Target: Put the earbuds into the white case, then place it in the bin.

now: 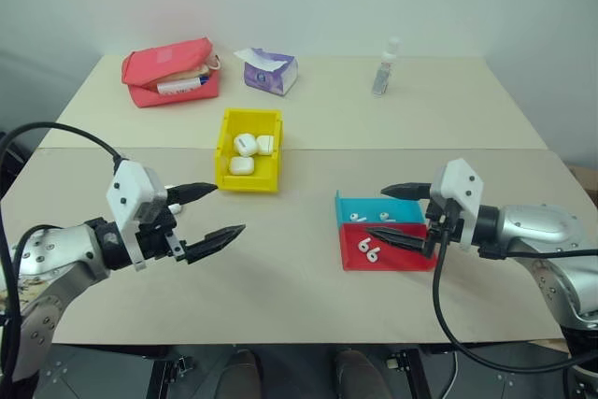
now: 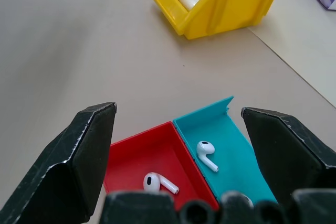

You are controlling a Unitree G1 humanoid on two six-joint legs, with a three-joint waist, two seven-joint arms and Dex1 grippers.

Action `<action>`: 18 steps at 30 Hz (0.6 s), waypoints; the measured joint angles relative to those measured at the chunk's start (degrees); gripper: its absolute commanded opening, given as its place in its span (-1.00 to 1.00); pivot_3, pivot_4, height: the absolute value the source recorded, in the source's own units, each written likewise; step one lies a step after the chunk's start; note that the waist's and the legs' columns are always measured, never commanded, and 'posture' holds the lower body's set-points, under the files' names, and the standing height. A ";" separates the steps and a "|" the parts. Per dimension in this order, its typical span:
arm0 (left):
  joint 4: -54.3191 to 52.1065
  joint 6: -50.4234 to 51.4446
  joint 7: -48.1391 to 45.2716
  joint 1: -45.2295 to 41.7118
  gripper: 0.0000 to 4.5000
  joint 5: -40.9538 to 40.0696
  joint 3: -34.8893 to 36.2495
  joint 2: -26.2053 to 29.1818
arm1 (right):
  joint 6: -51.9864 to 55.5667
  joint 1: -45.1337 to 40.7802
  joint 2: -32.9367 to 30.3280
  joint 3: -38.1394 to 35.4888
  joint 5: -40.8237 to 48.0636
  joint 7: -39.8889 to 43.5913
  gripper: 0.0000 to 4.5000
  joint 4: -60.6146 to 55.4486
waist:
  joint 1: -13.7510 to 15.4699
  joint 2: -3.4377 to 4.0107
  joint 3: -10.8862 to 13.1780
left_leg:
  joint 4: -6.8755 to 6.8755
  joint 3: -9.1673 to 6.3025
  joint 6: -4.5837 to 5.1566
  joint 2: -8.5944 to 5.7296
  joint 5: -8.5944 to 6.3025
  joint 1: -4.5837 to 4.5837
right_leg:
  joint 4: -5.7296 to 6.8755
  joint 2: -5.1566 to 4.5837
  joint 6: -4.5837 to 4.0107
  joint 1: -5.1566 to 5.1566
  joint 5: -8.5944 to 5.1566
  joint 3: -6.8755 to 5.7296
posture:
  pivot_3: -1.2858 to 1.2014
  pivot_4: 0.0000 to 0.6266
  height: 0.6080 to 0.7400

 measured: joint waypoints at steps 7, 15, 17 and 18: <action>0.59 0.30 3.42 -1.97 1.00 0.63 0.07 -0.47 | -0.03 0.00 0.01 0.00 0.00 0.01 0.97 -0.19 | 0.03 0.00 0.00 | 0.02 -0.03 0.00 -0.01 0.00 0.00 | 0.00 0.00 0.00 0.02 0.00 -0.02 | 0.03 -0.52 1.00; 1.83 4.89 3.08 -1.30 1.00 3.88 1.90 9.59 | -0.39 -1.38 0.00 0.19 -0.19 1.27 0.97 0.59 | -0.10 0.00 0.00 | 0.01 -0.01 0.00 -0.01 0.00 0.01 | 0.01 0.00 0.00 0.00 0.00 -0.01 | 0.03 -0.52 1.00; 1.90 4.95 4.32 -0.87 1.00 6.97 1.88 10.47 | -0.42 -2.46 -0.01 0.28 -0.24 1.40 0.97 0.92 | -0.07 0.00 0.00 | 0.00 -0.02 0.00 -0.01 0.00 0.02 | 0.02 0.00 0.00 -0.01 0.00 -0.02 | 0.03 -0.52 1.00; 2.14 5.17 5.02 -0.88 1.00 8.20 1.74 10.79 | -0.42 -2.55 0.00 0.29 -0.24 1.42 0.97 0.94 | 0.00 0.00 0.00 | 0.00 -0.02 0.00 -0.01 0.00 0.01 | 0.01 0.00 0.00 -0.01 0.00 -0.03 | 0.03 -0.52 1.00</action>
